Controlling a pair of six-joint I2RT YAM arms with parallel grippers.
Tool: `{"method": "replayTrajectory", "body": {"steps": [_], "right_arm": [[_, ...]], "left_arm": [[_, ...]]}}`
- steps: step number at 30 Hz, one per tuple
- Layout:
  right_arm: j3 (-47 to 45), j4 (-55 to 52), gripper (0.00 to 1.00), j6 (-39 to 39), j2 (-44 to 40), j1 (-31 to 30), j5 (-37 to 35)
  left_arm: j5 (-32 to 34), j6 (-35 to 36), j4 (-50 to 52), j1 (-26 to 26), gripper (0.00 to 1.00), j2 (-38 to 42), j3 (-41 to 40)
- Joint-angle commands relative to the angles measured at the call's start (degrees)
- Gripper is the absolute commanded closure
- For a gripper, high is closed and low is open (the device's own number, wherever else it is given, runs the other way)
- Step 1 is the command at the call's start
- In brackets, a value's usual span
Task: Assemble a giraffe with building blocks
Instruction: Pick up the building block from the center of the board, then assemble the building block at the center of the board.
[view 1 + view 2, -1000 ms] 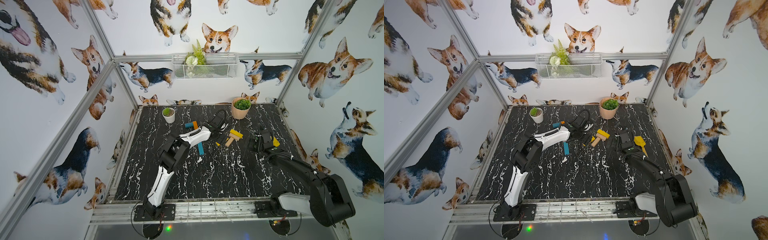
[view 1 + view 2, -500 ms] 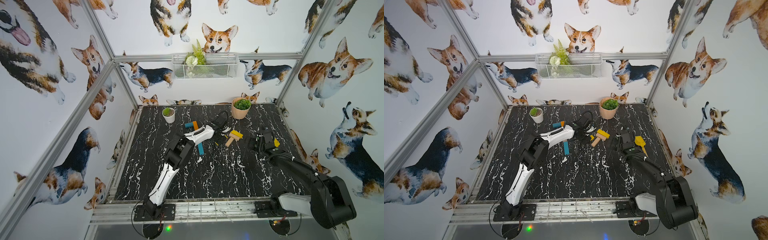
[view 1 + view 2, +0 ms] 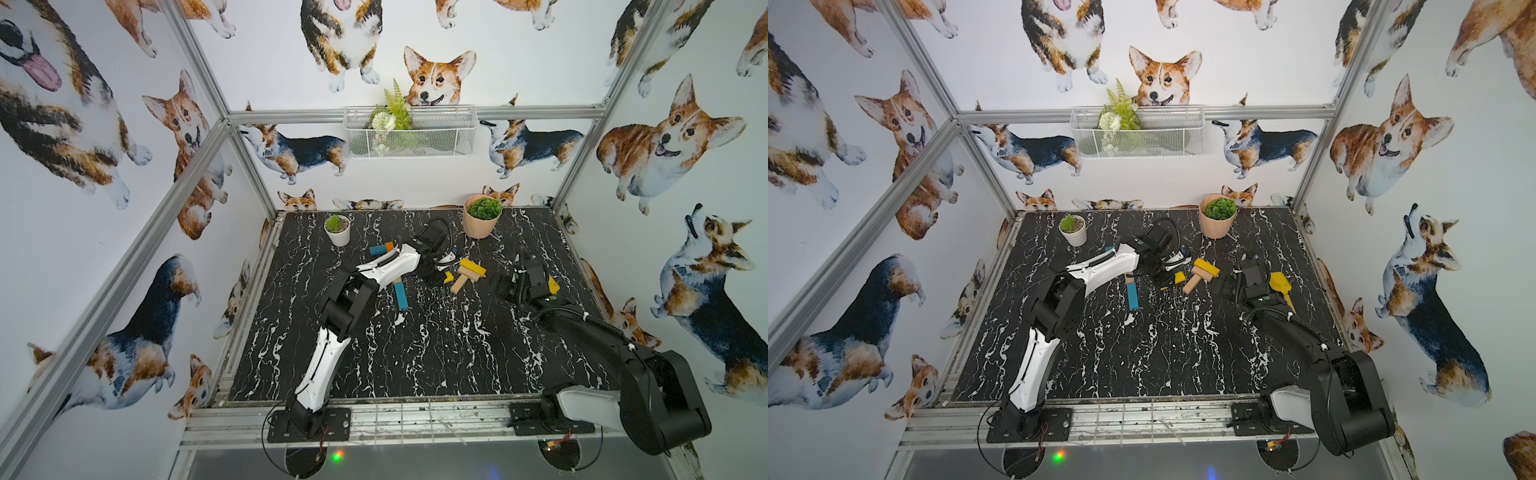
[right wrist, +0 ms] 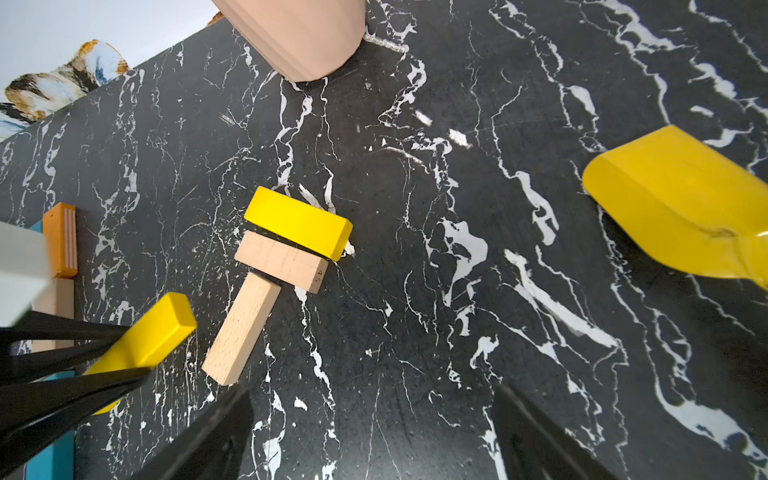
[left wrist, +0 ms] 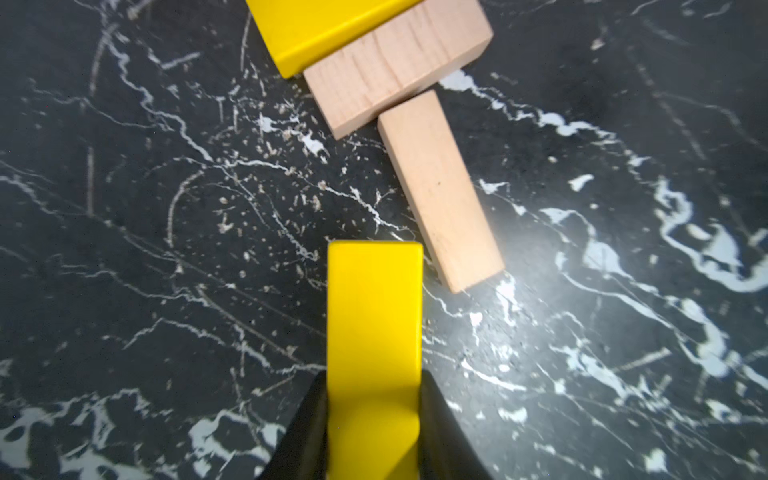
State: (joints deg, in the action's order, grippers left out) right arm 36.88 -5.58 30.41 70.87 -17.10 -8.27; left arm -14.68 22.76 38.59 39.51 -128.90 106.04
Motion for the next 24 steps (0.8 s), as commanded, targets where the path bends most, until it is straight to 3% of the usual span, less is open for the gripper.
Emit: {"method": "replayTrajectory", "body": {"steps": [1,7,11,24], "right_arm": [[0.21,1.28,0.07,0.88,0.22,0.07,0.48],[0.38,1.54,0.07,0.96,1.42,0.15,1.28],[0.9,1.63,0.07,1.14,2.85,0.22,2.16],[1.09,1.96,0.06,0.96,4.19,0.18,2.34]], "left_arm": [[-7.01,6.41,1.02,-0.59,0.87,2.95,-3.18],[-6.93,10.0,1.72,-1.23,0.88,5.79,-8.16],[-3.19,12.75,1.05,-1.69,0.87,6.12,-11.07],[-1.82,12.41,0.8,-3.39,0.85,5.93,-12.77]]}}
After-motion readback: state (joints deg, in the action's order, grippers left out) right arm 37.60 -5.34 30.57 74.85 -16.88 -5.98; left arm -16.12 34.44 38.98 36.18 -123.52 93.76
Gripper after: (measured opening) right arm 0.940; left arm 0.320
